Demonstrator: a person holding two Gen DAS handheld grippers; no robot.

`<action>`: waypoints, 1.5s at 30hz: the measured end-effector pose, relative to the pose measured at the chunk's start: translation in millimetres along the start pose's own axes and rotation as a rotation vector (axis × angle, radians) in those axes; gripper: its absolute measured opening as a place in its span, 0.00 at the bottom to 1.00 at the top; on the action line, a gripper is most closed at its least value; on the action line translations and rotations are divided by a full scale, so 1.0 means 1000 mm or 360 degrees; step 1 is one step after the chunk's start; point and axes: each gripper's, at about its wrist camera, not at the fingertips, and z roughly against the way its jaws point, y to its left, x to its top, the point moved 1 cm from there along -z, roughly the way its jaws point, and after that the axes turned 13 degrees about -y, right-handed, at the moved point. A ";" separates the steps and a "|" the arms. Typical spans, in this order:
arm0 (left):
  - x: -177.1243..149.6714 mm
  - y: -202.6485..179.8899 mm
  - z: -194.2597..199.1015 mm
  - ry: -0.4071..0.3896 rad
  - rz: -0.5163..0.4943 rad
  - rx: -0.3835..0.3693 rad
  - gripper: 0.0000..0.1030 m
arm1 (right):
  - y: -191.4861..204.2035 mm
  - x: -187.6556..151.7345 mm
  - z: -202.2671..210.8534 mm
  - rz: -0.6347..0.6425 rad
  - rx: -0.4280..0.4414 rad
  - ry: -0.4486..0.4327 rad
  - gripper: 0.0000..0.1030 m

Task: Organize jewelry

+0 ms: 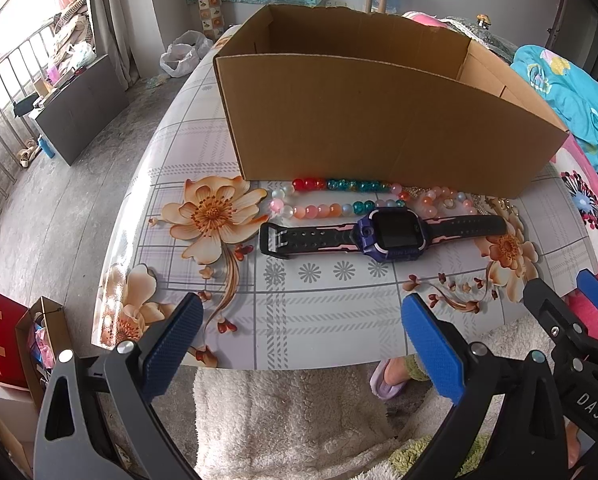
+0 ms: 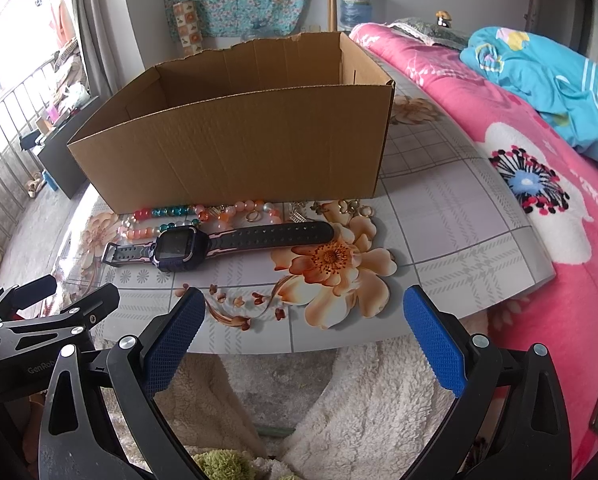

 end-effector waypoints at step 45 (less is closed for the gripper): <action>-0.003 0.021 -0.002 -0.0056 0.0005 0.0037 0.95 | 0.001 -0.002 -0.001 0.0005 0.0052 -0.0020 0.92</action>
